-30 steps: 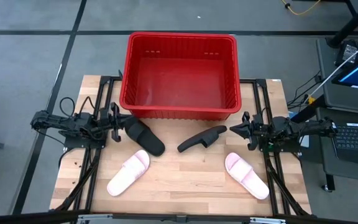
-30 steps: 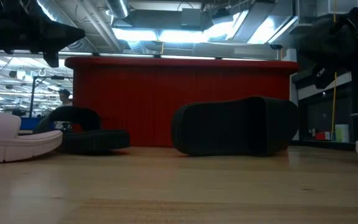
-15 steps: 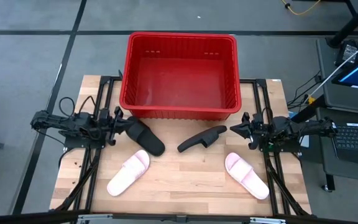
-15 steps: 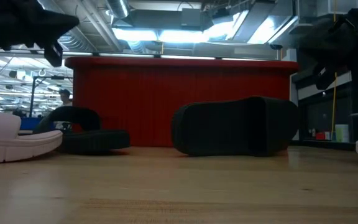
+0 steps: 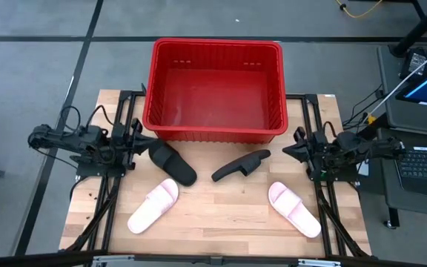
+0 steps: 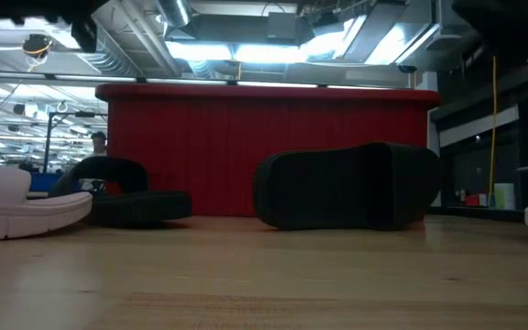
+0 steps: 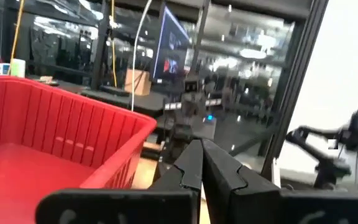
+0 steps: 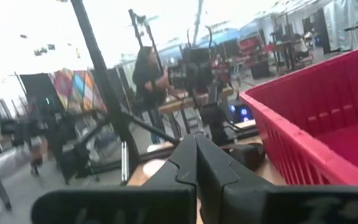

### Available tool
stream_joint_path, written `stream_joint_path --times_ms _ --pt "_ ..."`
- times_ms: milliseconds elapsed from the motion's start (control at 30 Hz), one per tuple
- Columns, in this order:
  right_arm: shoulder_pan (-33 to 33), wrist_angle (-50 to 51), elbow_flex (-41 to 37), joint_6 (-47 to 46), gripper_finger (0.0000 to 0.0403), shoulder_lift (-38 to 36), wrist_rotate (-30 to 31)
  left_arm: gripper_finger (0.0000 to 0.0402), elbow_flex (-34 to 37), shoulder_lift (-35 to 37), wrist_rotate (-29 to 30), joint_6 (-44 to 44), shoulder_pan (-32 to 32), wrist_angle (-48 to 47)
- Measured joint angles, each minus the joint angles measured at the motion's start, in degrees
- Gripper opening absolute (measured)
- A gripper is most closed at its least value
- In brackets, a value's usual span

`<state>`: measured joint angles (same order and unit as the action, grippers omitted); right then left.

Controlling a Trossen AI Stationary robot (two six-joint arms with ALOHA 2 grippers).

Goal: Pick and place slides into bin
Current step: Put the right black slide into the red bin

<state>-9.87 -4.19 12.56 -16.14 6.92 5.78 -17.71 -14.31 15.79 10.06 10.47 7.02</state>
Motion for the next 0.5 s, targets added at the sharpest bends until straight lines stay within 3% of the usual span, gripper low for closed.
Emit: stream_joint_path --times_ms 200,333,500 --pt "-1.35 13.06 11.10 -0.06 0.0002 9.37 0.15 0.0001 -7.46 -9.15 0.11 -2.77 0.50 -2.99" --pt "-3.22 12.98 13.53 -1.86 0.0002 16.49 0.17 0.0001 -9.26 -14.01 0.13 -1.77 2.55 -4.30" --pt "-7.40 8.95 13.97 -5.30 0.0002 26.94 3.10 0.0001 -10.18 -21.32 5.98 1.33 6.97 -4.66"
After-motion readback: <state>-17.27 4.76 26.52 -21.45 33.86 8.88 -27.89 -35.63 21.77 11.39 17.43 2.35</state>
